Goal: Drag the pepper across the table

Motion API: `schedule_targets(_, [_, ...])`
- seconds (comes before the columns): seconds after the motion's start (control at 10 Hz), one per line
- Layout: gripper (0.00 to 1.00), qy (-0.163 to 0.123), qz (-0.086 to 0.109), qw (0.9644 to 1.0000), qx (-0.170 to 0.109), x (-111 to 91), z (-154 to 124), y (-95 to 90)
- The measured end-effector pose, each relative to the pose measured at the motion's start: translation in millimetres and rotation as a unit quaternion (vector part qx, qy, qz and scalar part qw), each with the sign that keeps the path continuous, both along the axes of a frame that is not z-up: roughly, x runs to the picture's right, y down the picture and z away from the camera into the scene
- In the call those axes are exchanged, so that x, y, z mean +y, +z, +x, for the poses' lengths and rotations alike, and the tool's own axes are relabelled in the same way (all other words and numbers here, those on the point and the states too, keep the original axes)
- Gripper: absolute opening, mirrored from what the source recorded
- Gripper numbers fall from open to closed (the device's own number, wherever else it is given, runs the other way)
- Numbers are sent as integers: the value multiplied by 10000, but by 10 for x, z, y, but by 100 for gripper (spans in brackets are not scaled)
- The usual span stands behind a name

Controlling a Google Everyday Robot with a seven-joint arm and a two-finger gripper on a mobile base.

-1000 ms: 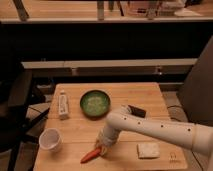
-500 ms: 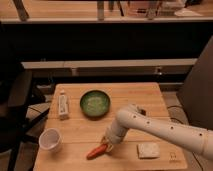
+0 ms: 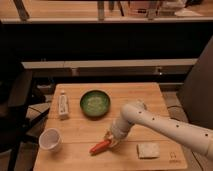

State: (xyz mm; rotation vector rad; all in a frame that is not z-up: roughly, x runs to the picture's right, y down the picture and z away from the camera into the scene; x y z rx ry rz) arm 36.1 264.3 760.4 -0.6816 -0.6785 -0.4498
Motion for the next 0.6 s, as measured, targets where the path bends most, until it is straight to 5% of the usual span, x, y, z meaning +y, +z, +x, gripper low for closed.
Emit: schedule_targets(0.6, [0,364,-88,9990,232,-180,514,47])
